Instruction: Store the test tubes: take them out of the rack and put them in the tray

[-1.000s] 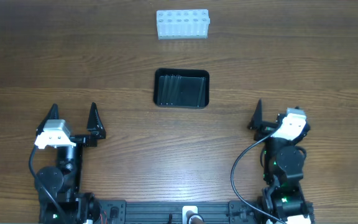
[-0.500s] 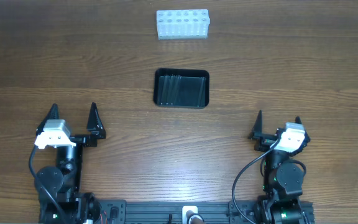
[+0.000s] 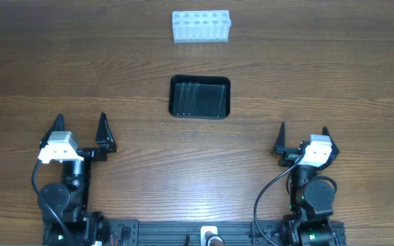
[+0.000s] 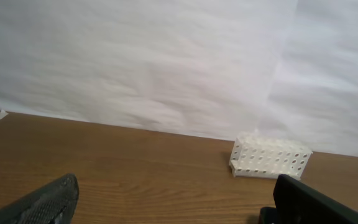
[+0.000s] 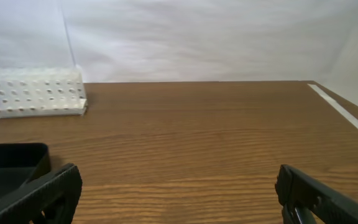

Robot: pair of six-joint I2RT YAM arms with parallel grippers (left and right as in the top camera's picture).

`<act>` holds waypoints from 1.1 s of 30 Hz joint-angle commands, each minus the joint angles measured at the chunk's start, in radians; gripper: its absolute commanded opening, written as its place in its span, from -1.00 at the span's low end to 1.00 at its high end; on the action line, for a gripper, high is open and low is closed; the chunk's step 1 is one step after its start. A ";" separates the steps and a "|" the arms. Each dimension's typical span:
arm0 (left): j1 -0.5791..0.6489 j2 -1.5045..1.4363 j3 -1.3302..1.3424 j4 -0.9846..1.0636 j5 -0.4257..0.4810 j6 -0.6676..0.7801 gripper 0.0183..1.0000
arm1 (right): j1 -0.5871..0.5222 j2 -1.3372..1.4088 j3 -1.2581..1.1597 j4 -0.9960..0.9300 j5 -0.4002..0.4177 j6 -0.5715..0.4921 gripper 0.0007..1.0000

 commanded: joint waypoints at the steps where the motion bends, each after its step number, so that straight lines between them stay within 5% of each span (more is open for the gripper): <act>1: 0.006 -0.007 -0.010 0.002 0.011 0.014 1.00 | -0.027 -0.011 -0.006 -0.009 -0.087 -0.005 0.98; 33: 0.006 -0.007 -0.010 0.002 0.011 0.014 1.00 | -0.051 -0.008 -0.006 -0.011 -0.088 -0.003 0.98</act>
